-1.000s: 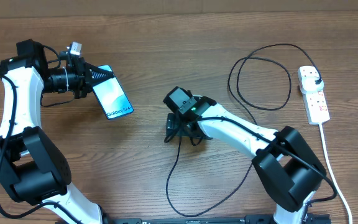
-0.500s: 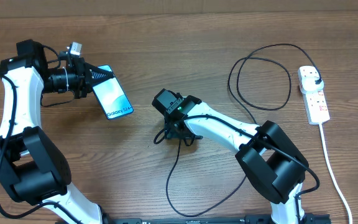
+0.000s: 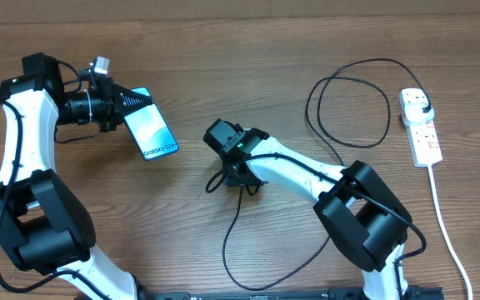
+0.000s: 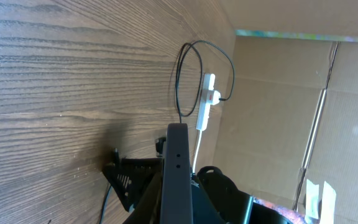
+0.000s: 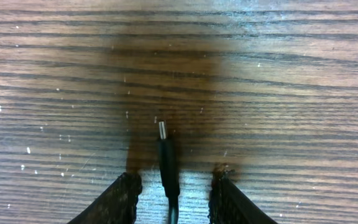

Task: Plug charger to phone and switch on socket
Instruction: 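Close the right gripper on the black cable plug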

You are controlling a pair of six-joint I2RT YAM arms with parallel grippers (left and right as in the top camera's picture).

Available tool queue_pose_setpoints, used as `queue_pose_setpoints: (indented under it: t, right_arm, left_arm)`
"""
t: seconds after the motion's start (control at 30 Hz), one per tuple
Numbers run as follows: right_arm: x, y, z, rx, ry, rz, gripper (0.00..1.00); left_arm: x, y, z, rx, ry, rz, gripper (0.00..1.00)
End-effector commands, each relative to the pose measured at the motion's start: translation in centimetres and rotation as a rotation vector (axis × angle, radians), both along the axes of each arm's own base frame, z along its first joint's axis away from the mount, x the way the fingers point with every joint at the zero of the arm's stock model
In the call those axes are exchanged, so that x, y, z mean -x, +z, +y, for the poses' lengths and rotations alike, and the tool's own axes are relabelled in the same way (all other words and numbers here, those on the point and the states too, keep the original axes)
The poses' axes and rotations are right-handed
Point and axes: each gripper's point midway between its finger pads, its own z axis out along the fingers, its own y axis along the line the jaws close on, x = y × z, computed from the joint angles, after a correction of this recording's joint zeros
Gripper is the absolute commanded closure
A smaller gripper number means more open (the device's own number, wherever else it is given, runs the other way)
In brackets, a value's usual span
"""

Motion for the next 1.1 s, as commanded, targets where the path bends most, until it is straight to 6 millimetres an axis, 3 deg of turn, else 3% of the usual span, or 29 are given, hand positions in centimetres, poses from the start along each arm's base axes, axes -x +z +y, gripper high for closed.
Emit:
queue_pose_setpoints:
  t: [0.0,0.07,0.5,0.87,1.0,1.07]
  right_arm:
    - [-0.7,0.0,0.4,-0.003,0.005,-0.014,0.6]
    - [-0.7,0.0,0.4,-0.003,0.005,-0.014,0.61]
    - [-0.6,-0.1,0.5,-0.008,0.006,-0.008,0.96]
    - [-0.7,0.4,0.6,-0.125,0.009,0.087,0.96]
    - [-1.4,2.4,0.9,-0.254,0.025,0.119,0.96]
    - [-2.2,4.8,1.8,-0.391,0.062,0.117,0.96]
  left_arm:
    - [-0.1,0.7,-0.1,0.02,-0.004,-0.025,0.96]
    - [-0.1,0.7,-0.1,0.02,-0.004,-0.025,0.95]
    - [-0.1,0.7,-0.1,0.021,-0.004,-0.025,0.95]
    - [0.0,0.8,-0.1,0.037,0.005,-0.004,0.95]
    - [-0.1,1.8,-0.5,0.095,-0.001,-0.028,0.95]
    - [-0.3,2.8,-0.8,0.146,-0.009,-0.06,0.96]
